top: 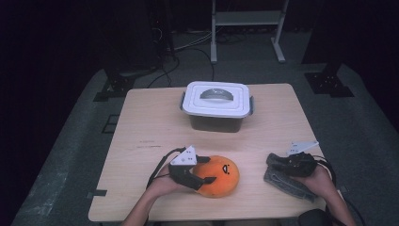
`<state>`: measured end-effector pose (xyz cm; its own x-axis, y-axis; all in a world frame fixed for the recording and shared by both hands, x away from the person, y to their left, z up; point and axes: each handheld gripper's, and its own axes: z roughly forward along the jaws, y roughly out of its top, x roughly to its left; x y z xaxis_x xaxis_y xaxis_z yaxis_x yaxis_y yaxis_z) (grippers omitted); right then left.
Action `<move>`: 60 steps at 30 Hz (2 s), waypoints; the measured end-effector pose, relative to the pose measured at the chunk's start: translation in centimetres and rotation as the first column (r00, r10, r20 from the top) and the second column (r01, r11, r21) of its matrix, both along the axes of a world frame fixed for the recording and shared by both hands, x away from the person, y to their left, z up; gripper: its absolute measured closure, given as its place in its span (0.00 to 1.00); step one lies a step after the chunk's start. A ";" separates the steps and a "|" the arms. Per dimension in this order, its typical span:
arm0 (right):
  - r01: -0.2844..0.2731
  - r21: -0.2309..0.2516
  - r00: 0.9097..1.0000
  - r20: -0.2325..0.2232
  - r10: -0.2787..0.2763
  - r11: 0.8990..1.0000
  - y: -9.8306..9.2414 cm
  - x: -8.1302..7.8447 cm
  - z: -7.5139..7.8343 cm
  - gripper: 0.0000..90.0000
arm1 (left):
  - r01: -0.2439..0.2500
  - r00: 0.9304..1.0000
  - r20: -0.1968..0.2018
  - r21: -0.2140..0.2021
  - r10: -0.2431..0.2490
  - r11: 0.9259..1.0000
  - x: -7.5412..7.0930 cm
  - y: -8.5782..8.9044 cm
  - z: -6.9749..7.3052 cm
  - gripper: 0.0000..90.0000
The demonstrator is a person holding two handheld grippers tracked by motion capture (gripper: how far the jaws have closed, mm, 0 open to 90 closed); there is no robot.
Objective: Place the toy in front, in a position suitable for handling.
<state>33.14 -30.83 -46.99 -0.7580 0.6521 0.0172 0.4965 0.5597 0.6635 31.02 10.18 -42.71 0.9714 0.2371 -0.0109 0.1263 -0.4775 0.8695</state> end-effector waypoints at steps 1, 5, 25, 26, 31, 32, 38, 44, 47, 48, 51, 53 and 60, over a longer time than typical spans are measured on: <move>-0.001 -0.006 1.000 0.000 0.001 1.000 0.1 0.0 0.1 0.78 | -0.001 1.000 -0.001 -0.003 0.001 1.000 0.0 0.0 0.0 0.31; 0.001 -0.029 1.000 -0.010 -0.001 1.000 0.3 0.1 0.3 0.84 | -0.002 1.000 -0.001 -0.003 0.002 1.000 0.0 0.0 0.0 0.31; -0.358 0.369 0.934 0.133 0.332 0.858 8.6 -1.8 8.6 0.87 | 0.014 1.000 0.013 -0.002 -0.014 1.000 0.1 -0.1 -0.1 0.35; -0.376 0.375 0.926 0.132 0.352 0.847 9.4 -1.8 8.6 0.87 | 0.014 1.000 0.014 -0.002 -0.014 1.000 0.1 -0.1 -0.1 0.35; -0.419 0.470 0.904 0.135 0.405 0.777 10.9 -1.4 9.4 0.87 | 0.020 1.000 0.013 -0.001 -0.020 1.000 0.2 0.1 -0.1 0.35; -0.422 0.488 0.903 0.148 0.404 0.764 10.9 -1.4 9.8 0.87 | 0.020 1.000 0.012 -0.006 -0.020 1.000 0.2 0.1 -0.2 0.35; -0.419 0.432 0.905 0.129 0.405 0.798 11.7 -1.1 9.2 0.86 | 0.021 1.000 0.013 -0.007 -0.021 1.000 0.2 0.0 -0.2 0.35; -0.397 0.222 0.917 0.134 0.375 0.891 13.5 -1.5 6.9 0.64 | 0.030 0.999 0.023 0.002 -0.030 1.000 0.2 0.0 -0.3 0.34; -0.404 0.191 0.907 0.210 0.365 0.895 13.2 -2.1 7.3 0.52 | 0.023 1.000 0.021 0.002 -0.023 1.000 0.3 0.1 -0.2 0.34; -0.413 0.192 0.902 0.221 0.371 0.890 13.0 -2.4 7.4 0.53 | 0.022 0.999 0.023 0.004 -0.022 1.000 0.3 0.1 -0.2 0.34; -0.452 0.182 0.885 0.218 0.412 0.873 12.8 -2.9 7.1 0.56 | 0.021 1.000 0.020 0.008 -0.021 1.000 0.3 0.0 -0.1 0.35; -0.468 0.174 0.879 0.194 0.436 0.866 13.2 -2.9 6.4 0.56 | 0.016 1.000 0.021 0.013 -0.016 1.000 0.3 -0.2 -0.1 0.37; -0.463 0.136 0.876 0.218 0.430 0.876 13.5 -2.7 6.1 0.80 | 0.029 0.999 0.029 0.067 -0.031 0.997 0.0 0.3 1.0 0.32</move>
<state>30.47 -17.36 -40.85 -0.9685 0.2416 -0.0601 0.0877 0.5570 0.8259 31.04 10.51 -41.72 0.9777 0.2072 0.0334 0.0852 -0.5374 0.8390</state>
